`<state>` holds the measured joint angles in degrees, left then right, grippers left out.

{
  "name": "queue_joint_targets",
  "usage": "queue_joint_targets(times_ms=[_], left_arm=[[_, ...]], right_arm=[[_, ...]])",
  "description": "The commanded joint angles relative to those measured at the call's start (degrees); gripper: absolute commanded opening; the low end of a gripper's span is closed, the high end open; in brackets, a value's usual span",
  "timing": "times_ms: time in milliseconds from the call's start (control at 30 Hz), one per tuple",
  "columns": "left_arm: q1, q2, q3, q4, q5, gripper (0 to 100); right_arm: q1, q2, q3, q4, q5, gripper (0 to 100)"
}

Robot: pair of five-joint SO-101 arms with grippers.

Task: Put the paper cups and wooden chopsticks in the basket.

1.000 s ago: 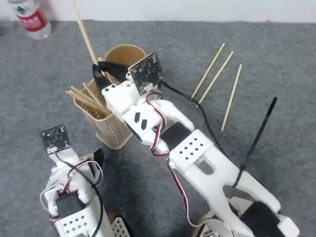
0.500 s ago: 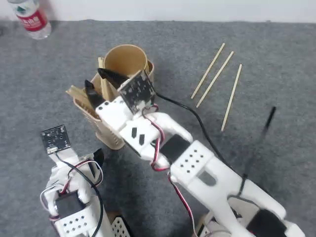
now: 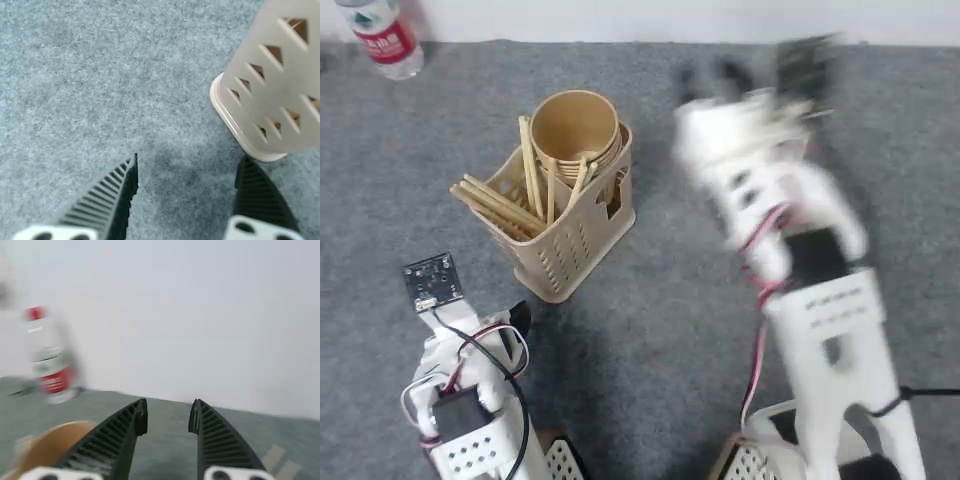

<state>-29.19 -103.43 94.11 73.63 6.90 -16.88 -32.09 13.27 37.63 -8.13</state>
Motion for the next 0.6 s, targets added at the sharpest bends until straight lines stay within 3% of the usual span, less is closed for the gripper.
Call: queue_joint_targets(times_ms=[0,300,567], left_arm=[[0.4,-0.9,-0.3,-0.1,0.4,30],[0.4,-0.9,-0.3,-0.1,0.5,30],[0.4,-0.9,-0.3,-0.1,0.5,30]], right_arm=[[11.6,7.3,-10.7,11.1,-1.2,15.4],[17.3,42.1,-29.9,30.2,-0.9,15.4],[17.5,69.7,-48.1,36.4,-0.9,15.1]])
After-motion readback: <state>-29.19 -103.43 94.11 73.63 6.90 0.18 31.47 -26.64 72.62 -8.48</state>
